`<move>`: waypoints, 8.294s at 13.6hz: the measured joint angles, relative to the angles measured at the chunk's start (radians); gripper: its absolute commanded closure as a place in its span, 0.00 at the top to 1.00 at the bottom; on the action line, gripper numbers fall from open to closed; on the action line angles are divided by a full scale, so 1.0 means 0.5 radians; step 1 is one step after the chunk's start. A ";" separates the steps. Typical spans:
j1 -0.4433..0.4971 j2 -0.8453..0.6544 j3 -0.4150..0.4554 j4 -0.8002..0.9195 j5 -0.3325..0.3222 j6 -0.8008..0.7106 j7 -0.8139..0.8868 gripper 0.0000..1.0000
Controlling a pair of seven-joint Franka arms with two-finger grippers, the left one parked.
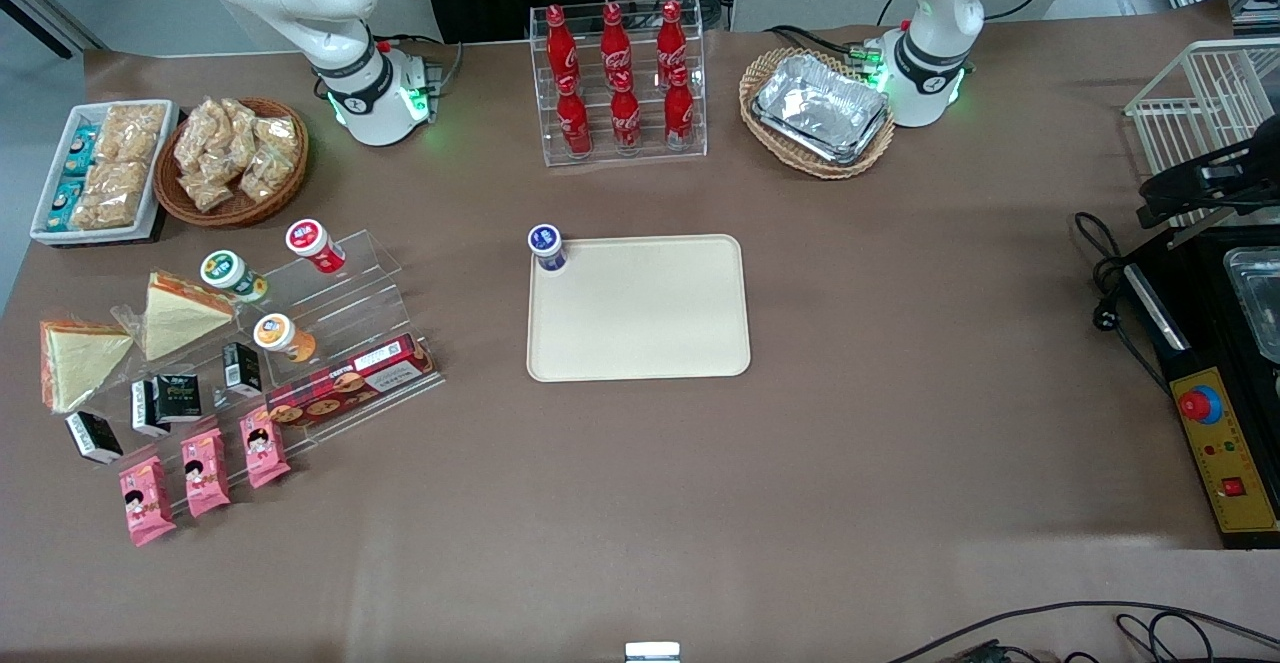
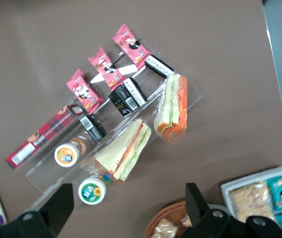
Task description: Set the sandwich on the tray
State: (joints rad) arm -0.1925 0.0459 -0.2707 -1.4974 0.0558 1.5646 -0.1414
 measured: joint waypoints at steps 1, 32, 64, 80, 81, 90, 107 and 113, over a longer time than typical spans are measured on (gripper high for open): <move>0.000 0.001 0.001 0.000 0.000 0.000 0.148 1.00; -0.120 0.428 -0.069 -0.152 0.008 0.416 0.456 1.00; -0.098 0.478 -0.049 -0.647 0.099 1.051 -0.049 0.17; 0.196 0.286 0.022 0.051 0.110 -0.002 -0.303 0.17; 0.211 0.277 0.045 0.066 0.109 -0.009 -0.390 0.17; 0.221 0.145 0.429 0.090 0.109 -0.086 -0.514 0.16; 0.519 0.224 1.189 0.070 0.023 -0.035 -0.985 0.16; 0.896 0.390 1.192 0.058 -0.158 0.189 -0.992 0.16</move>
State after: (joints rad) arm 0.2553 0.2410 0.3252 -1.4682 -0.0234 1.6594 -0.6375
